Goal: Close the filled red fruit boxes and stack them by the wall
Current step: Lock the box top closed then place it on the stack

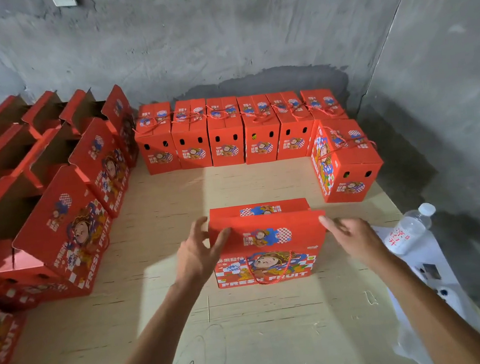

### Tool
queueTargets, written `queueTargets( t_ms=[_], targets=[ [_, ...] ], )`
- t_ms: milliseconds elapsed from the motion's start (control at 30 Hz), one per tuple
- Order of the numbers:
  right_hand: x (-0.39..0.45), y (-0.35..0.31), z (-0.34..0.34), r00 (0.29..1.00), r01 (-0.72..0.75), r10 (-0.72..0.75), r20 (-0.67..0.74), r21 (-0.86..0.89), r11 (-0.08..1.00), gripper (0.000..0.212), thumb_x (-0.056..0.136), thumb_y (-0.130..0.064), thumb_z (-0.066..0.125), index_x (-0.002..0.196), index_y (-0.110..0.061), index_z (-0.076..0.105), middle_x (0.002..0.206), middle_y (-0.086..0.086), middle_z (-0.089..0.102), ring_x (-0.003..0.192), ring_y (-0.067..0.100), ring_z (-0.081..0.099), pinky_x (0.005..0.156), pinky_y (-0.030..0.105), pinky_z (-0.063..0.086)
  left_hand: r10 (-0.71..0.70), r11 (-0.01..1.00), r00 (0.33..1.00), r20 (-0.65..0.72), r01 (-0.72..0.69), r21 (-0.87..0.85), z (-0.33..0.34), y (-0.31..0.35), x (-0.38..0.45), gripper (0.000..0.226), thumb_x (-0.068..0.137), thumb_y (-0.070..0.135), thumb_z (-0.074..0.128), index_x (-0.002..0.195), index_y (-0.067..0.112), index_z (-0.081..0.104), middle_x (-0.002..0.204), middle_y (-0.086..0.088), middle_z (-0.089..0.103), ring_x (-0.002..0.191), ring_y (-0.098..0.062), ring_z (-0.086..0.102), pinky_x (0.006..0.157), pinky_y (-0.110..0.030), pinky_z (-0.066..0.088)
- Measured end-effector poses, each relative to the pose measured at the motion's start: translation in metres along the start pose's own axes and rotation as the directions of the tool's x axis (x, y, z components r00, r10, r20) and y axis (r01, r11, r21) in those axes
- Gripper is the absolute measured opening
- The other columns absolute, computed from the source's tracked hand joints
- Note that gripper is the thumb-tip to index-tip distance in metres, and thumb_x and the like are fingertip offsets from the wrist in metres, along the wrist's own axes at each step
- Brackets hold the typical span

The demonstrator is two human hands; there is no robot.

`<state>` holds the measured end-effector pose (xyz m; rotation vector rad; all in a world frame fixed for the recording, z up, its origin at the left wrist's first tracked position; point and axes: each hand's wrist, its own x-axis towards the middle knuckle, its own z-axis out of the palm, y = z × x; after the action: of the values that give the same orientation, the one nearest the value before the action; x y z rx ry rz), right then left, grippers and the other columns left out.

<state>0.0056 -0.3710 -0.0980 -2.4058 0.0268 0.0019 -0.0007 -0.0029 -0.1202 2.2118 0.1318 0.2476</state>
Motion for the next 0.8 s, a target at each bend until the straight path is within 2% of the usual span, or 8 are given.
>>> queueTargets(
  t_ms=[67, 100, 167, 233, 333, 467, 667, 800],
  targets=[
    [0.009, -0.012, 0.014, 0.998, 0.030, -0.032, -0.045, -0.050, 0.998, 0.052, 0.087, -0.071, 0.063, 0.120, -0.031, 0.064, 0.112, -0.017, 0.067, 0.105, 0.010, 0.064, 0.089, 0.037, 0.053, -0.006, 0.994, 1.000, -0.027, 0.009, 0.111, 0.014, 0.012, 0.003, 0.074, 0.090, 0.062, 0.066, 0.148, 0.026, 0.038, 0.129, -0.003, 0.068, 0.111, -0.026, 0.066, 0.092, -0.043, 0.056],
    [0.011, -0.016, 0.026, 0.997, 0.056, -0.060, -0.049, -0.090, 0.994, 0.063, 0.091, -0.056, 0.070, 0.142, -0.025, 0.053, 0.137, -0.009, 0.060, 0.126, 0.013, 0.056, 0.103, 0.040, 0.050, 0.035, 0.973, 0.999, -0.019, -0.030, 0.230, 0.022, 0.014, 0.004, 0.072, 0.093, 0.058, 0.064, 0.151, 0.025, 0.037, 0.140, -0.008, 0.058, 0.122, -0.029, 0.058, 0.101, -0.047, 0.051],
    [0.014, -0.016, 0.049, 0.986, 0.147, -0.158, -0.056, -0.164, 0.975, 0.063, 0.097, -0.040, 0.069, 0.151, -0.016, 0.047, 0.154, 0.001, 0.049, 0.142, 0.018, 0.045, 0.115, 0.035, 0.040, 0.181, 0.873, 0.983, 0.021, -0.170, 0.457, 0.036, 0.015, 0.003, 0.053, 0.100, 0.051, 0.055, 0.146, 0.024, 0.048, 0.155, -0.013, 0.042, 0.143, -0.033, 0.038, 0.118, -0.053, 0.032],
    [0.013, -0.018, 0.067, 0.961, 0.216, -0.242, -0.132, -0.188, 0.958, 0.050, 0.099, -0.038, 0.065, 0.141, -0.011, 0.058, 0.148, 0.005, 0.056, 0.139, 0.020, 0.049, 0.110, 0.033, 0.043, 0.274, 0.838, 0.959, 0.079, -0.278, 0.469, 0.045, 0.013, 0.002, 0.043, 0.105, 0.044, 0.048, 0.139, 0.019, 0.056, 0.150, -0.008, 0.049, 0.144, -0.030, 0.040, 0.123, -0.053, 0.021],
    [0.019, -0.017, 0.086, 0.906, 0.211, -0.246, -0.346, -0.134, 0.968, 0.031, 0.097, -0.036, 0.070, 0.114, -0.011, 0.067, 0.122, 0.004, 0.067, 0.119, 0.021, 0.057, 0.088, 0.034, 0.058, 0.368, 0.830, 0.929, 0.049, -0.351, 0.434, 0.054, 0.007, -0.003, 0.039, 0.105, 0.042, 0.051, 0.131, 0.015, 0.061, 0.126, -0.003, 0.060, 0.118, -0.028, 0.055, 0.113, -0.045, 0.036],
    [0.032, -0.032, 0.093, 0.870, 0.073, -0.119, -0.479, -0.114, 0.991, 0.031, 0.100, -0.043, 0.062, 0.093, -0.013, 0.062, 0.104, 0.001, 0.064, 0.098, 0.023, 0.059, 0.059, 0.031, 0.051, 0.389, 0.849, 0.917, -0.087, -0.320, 0.421, 0.063, 0.008, -0.006, 0.025, 0.105, 0.035, 0.054, 0.116, 0.015, 0.064, 0.108, -0.004, 0.058, 0.097, -0.028, 0.053, 0.095, -0.043, 0.044],
    [0.047, -0.033, 0.096, 0.893, 0.013, -0.114, -0.434, -0.228, 0.974, 0.027, 0.102, -0.034, 0.059, 0.091, -0.010, 0.064, 0.114, 0.007, 0.062, 0.099, 0.029, 0.058, 0.057, 0.034, 0.052, 0.332, 0.883, 0.925, -0.183, -0.237, 0.405, 0.067, 0.009, 0.003, 0.014, 0.103, 0.029, 0.059, 0.097, 0.018, 0.066, 0.097, 0.000, 0.057, 0.088, -0.025, 0.050, 0.092, -0.040, 0.042],
    [0.061, -0.038, 0.093, 0.922, 0.089, -0.231, -0.311, -0.411, 0.907, 0.019, 0.098, -0.019, 0.063, 0.090, -0.004, 0.069, 0.107, 0.009, 0.066, 0.096, 0.032, 0.060, 0.072, 0.042, 0.053, 0.292, 0.872, 0.954, -0.072, -0.235, 0.429, 0.070, 0.019, 0.024, 0.017, 0.102, 0.028, 0.055, 0.100, 0.016, 0.067, 0.107, 0.000, 0.063, 0.099, -0.026, 0.055, 0.100, -0.041, 0.039]
  ],
)
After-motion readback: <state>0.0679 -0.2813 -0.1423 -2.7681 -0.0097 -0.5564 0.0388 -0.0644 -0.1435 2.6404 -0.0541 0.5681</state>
